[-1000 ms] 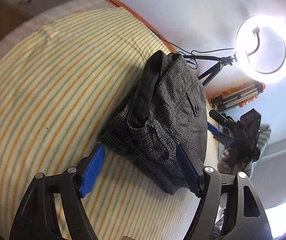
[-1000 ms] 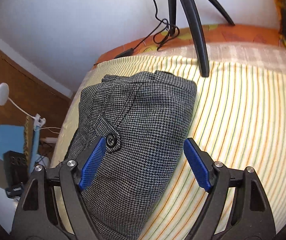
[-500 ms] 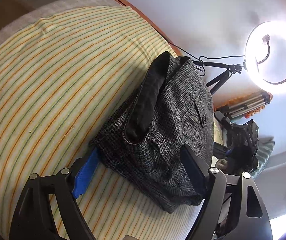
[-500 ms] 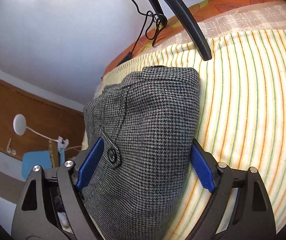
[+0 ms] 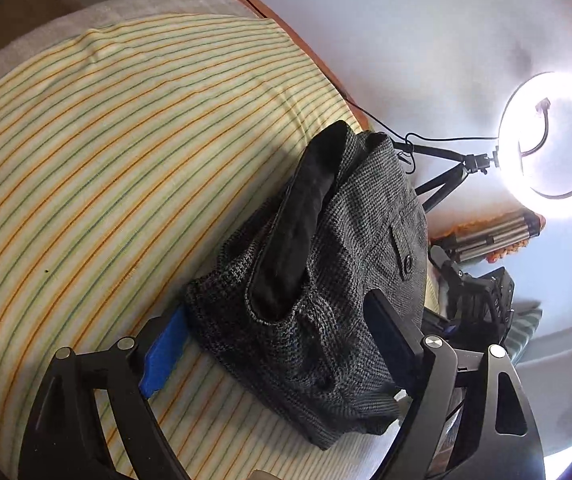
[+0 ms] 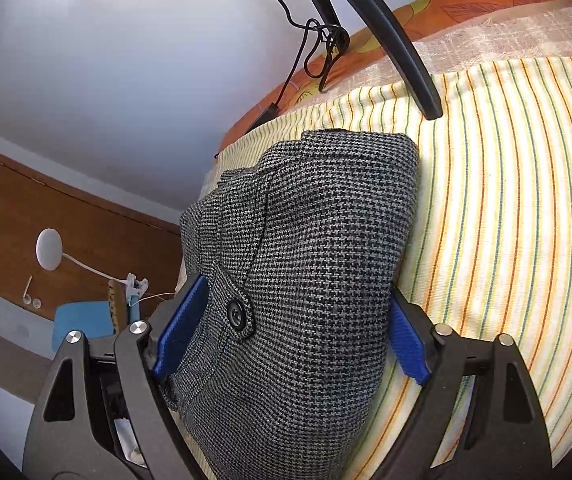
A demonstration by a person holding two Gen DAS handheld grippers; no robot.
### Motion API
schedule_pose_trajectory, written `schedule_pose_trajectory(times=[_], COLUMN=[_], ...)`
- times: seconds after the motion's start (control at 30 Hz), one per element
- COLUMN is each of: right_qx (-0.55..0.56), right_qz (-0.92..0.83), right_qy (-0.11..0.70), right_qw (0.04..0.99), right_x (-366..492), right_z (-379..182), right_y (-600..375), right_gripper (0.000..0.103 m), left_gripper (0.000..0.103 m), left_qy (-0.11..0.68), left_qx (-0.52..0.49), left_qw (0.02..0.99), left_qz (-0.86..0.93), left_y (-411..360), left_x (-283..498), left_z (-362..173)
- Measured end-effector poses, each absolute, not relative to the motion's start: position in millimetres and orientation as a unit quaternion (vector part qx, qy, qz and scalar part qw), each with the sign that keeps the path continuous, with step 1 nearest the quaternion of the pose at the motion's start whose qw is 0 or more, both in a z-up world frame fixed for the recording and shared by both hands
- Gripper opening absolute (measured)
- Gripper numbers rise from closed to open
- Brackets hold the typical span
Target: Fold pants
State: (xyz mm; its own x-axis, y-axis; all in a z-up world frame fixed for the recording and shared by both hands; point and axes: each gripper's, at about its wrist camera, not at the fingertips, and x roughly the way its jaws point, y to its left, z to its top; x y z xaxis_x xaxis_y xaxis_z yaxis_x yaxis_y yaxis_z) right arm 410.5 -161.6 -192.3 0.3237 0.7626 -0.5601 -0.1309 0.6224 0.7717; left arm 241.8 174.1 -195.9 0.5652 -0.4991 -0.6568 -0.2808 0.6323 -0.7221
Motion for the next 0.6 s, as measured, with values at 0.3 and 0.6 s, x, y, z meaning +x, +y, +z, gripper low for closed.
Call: schedule_pose_trajectory(times=[0.3, 0.6], right_qx=[0.284, 0.241], right_qz=[0.280, 0.271], right_qy=[0.498, 0.488], right_qw=[0.770, 0.794], right_x=[408.3, 404.1], right_z=[-193.3, -175.5], right_y=[-148.4, -134.6], right_gripper=[0.083, 0.036], left_gripper=[0.082, 0.044], left_qy=[0.467, 0.453], left_qx=[-0.322, -0.294], left_qw=[0.822, 0.839], left_qz=[-0.048, -0.069], left_y=[143.9, 138.6], left_x=[253.8, 255.4], left_z=[-187.4, -184.5])
